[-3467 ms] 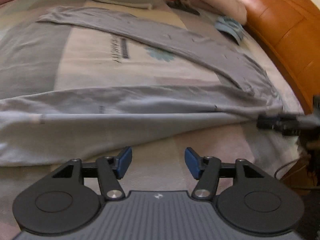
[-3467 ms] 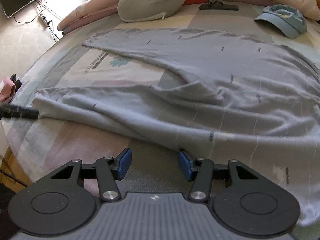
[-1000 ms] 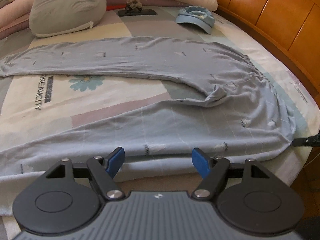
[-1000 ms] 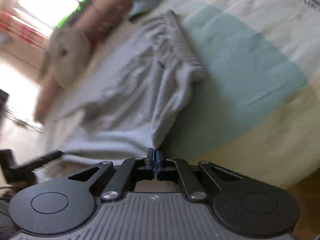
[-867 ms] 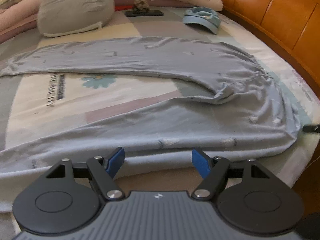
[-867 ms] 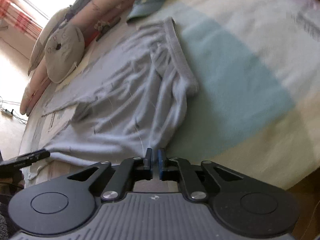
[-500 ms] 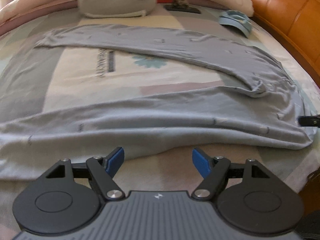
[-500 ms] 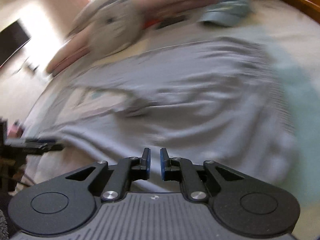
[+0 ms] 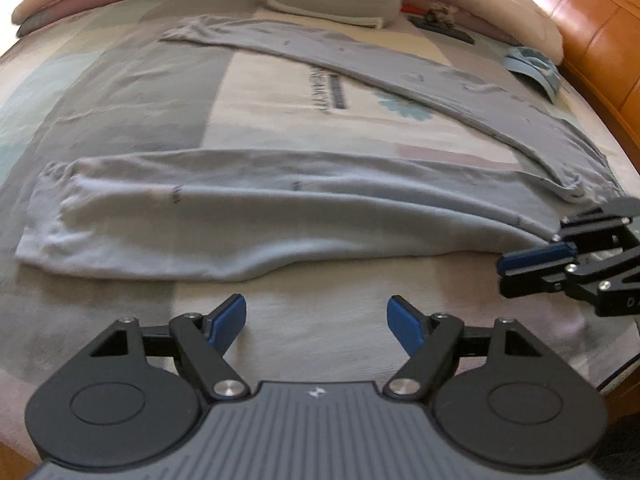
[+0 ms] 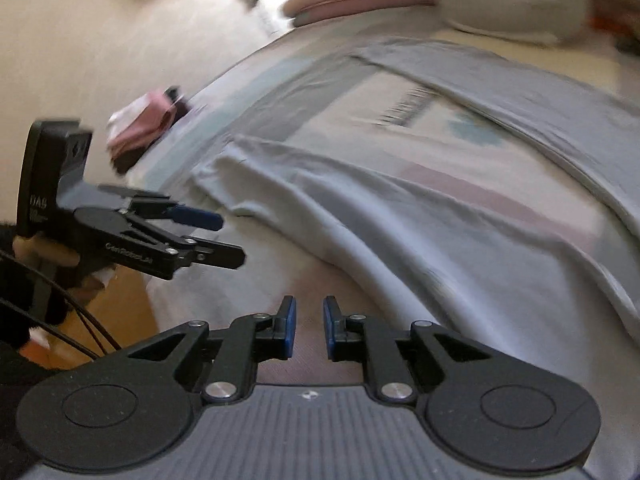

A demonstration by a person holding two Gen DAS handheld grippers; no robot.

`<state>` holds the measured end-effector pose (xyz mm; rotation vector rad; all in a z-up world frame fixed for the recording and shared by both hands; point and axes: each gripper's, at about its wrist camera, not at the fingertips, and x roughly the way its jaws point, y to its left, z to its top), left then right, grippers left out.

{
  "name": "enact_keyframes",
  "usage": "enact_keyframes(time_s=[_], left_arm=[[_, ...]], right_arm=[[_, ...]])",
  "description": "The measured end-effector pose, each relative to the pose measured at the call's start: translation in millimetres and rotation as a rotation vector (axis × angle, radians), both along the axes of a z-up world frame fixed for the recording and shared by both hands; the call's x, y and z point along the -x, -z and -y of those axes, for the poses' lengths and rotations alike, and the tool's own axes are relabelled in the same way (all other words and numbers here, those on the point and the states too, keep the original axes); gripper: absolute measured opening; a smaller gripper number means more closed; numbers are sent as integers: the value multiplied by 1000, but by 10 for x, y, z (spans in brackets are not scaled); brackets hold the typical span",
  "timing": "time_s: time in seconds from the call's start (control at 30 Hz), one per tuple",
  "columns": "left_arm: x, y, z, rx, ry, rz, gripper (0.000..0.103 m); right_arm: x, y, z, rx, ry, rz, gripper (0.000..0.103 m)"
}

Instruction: Fold clothes

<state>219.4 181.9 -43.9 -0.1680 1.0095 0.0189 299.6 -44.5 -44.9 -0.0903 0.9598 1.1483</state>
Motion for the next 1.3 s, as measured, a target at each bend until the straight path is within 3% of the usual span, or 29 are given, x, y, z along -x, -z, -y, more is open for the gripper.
enact_keyframes(time_s=[0.2,0.33,0.47,0.5,0.57,0.63,0.8,0.87,1.0,1.13,1.2,1.27,1.3], left_arm=[[95,55,-352,52,-83,15,78],[174,97,-601,157,-158,40,79],[248,136,-798,288,-231,79,81],[257,151,-838,329,-258,90,82],[291,193,-926,421,-317,114,82],[332,248,-1006,524,-369,137,82],[397,455,-1178,764,-492,203,82],[412,536,-1230,815,-545,260,81],[398,574,-1267,808,-594,349,77],[401,636,-1311,759,-623,372,43],[482,749,-1398,810,-669,391,30],[562,877,-1481,870,-724,407,8],[599,939,-1514,896,-753,413,8]], right_arm=[[66,34,-595,67,-164,187,22],[105,107,-971,122,-265,314,28],[125,151,-1249,169,-333,415,28],[122,149,-1277,177,-336,428,25],[102,138,-1329,190,-332,443,5],[4,92,-1336,175,-295,375,5],[-275,1,-1200,46,-198,107,5],[-320,-17,-1171,1,-188,25,5],[-314,10,-1149,-45,-214,-98,5],[-256,97,-1139,-9,-206,-134,10],[-237,92,-1057,-15,-184,-144,12],[-224,66,-953,-23,-162,-143,12],[-217,52,-901,-27,-151,-143,12]])
